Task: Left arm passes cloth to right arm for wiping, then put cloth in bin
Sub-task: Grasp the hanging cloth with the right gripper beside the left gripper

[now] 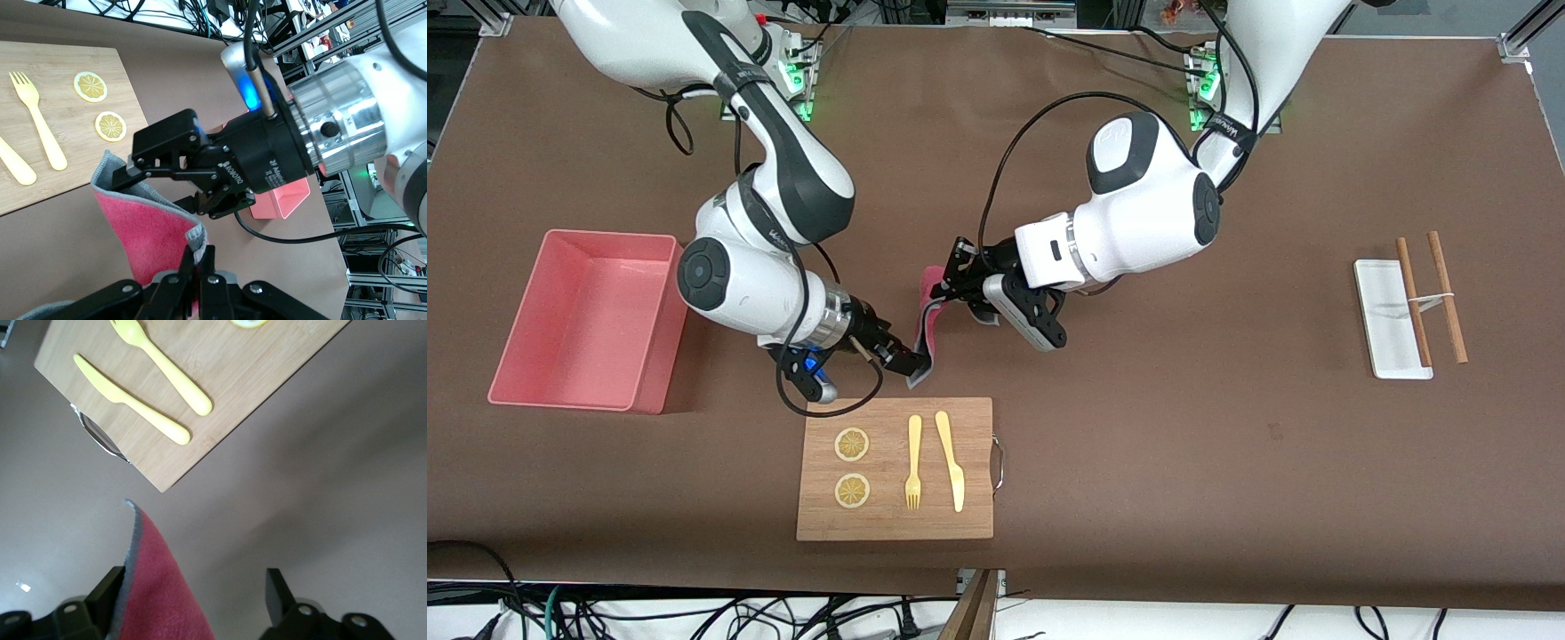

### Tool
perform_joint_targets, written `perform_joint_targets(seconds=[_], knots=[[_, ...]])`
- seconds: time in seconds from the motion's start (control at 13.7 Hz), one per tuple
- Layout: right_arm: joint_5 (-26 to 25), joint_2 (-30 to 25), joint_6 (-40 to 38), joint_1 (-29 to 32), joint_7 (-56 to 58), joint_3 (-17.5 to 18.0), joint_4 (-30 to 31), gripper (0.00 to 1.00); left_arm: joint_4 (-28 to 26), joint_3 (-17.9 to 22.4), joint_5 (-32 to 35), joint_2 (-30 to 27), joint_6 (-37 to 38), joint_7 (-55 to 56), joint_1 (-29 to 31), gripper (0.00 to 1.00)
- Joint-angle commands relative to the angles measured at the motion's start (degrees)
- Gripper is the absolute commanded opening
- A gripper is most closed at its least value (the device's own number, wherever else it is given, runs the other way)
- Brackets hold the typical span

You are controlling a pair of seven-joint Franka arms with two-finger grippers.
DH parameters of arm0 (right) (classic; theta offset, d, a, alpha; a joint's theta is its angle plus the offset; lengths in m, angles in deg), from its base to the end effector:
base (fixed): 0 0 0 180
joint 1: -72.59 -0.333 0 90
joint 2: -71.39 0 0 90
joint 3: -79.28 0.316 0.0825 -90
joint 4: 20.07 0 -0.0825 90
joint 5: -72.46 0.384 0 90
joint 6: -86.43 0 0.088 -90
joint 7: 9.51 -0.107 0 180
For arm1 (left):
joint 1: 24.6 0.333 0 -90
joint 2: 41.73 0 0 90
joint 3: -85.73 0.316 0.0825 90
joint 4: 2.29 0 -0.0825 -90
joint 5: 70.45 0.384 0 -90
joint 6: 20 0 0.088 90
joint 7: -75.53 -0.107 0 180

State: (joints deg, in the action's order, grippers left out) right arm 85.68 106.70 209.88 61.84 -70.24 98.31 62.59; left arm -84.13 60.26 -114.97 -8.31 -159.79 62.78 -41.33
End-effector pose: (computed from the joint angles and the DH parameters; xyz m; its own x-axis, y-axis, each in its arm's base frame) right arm 0.6477 0.3275 0.3592 0.7402 -0.6043 -0.2949 -0.6708 -0.6945 -0.2602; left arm 0.5990 -0.4454 0.4335 0.9399 -0.1747 0.2933 -0.3396 -0.5656 0.7515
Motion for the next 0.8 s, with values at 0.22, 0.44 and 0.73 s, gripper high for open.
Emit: perform_joint_targets(seconds=[0.22,0.44,0.73], knots=[[0.23,0.37,-0.67,-0.58,0.53,0.31,0.22,0.19,1.42,-0.02,-1.62,0.59,-0.22,-0.78,-0.14,0.02],[0.40,0.28,-0.50,-0.49,0.62,0.31,0.05,0.00,1.42,-0.02,-1.62,0.59,-0.22,-0.69,-0.14,0.14],[0.58,-0.24,-0.67,-0.14,0.62,0.31,-0.22,0.00,1.42,0.07,-1.27,0.24,-0.22,-2.01,0.12,1.00]])
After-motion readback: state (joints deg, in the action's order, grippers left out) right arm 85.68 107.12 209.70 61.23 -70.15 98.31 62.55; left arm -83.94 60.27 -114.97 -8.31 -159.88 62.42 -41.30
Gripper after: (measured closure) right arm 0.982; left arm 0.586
